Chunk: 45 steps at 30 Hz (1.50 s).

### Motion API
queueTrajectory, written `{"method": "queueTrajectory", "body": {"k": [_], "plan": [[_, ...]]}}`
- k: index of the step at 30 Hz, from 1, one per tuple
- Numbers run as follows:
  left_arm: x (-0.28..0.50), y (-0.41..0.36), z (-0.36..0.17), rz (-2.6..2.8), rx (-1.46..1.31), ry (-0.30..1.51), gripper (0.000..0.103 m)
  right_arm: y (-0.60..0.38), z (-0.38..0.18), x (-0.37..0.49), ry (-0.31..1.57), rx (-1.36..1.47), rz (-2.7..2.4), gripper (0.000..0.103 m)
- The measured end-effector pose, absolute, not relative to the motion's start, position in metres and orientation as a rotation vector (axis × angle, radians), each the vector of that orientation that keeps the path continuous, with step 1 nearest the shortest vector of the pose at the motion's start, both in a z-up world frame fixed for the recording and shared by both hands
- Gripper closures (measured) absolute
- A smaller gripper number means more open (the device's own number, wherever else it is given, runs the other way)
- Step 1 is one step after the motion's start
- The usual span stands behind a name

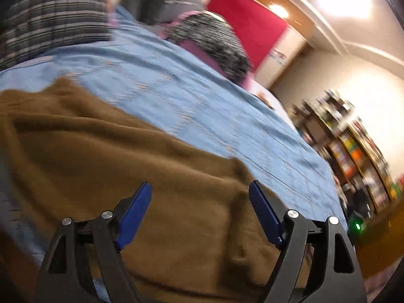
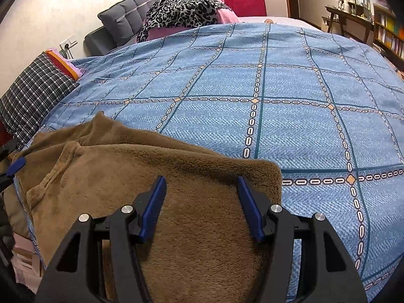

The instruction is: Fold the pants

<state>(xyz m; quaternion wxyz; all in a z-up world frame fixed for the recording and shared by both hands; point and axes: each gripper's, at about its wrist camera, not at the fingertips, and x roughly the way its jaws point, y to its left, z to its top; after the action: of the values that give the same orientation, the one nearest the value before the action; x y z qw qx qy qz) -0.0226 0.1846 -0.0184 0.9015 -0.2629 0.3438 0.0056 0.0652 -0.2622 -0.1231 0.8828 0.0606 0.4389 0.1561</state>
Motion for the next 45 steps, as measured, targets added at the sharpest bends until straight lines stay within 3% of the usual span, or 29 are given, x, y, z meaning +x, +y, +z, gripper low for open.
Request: {"method": "queueTrajectory", "body": {"k": [2,17,32,34,35,36,38,45], "plan": [[-0.034,0.213,-0.019,0.097,-0.587,0.702,0.019,-0.262,-0.123,0.066,0.915,0.124,0.323,0.043],[-0.069,0.342,-0.045,0.401,-0.815,0.624,0.018,-0.262,-0.123,0.066,0.916,0.112,0.315,0.043],[-0.046,0.376,-0.07,0.337,-0.937,0.666,0.018,-0.26,-0.124,0.067,0.918,0.109,0.309,0.043],[-0.043,0.374,-0.068,0.322,-0.933,0.652,0.034,-0.26,-0.124,0.066,0.917,0.11,0.309,0.043],[-0.041,0.372,-0.067,0.316,-0.927,0.655,0.053,-0.26,-0.124,0.067,0.916,0.112,0.309,0.043],[-0.039,0.37,-0.066,0.301,-0.922,0.657,0.064,-0.26,-0.124,0.067,0.916,0.112,0.309,0.043],[-0.038,0.363,-0.06,0.281,-0.906,0.648,0.072,-0.26,-0.124,0.067,0.917,0.11,0.309,0.043],[-0.034,0.316,-0.003,0.166,-0.721,0.583,0.078,-0.26,-0.124,0.067,0.916,0.113,0.31,0.043]]}}
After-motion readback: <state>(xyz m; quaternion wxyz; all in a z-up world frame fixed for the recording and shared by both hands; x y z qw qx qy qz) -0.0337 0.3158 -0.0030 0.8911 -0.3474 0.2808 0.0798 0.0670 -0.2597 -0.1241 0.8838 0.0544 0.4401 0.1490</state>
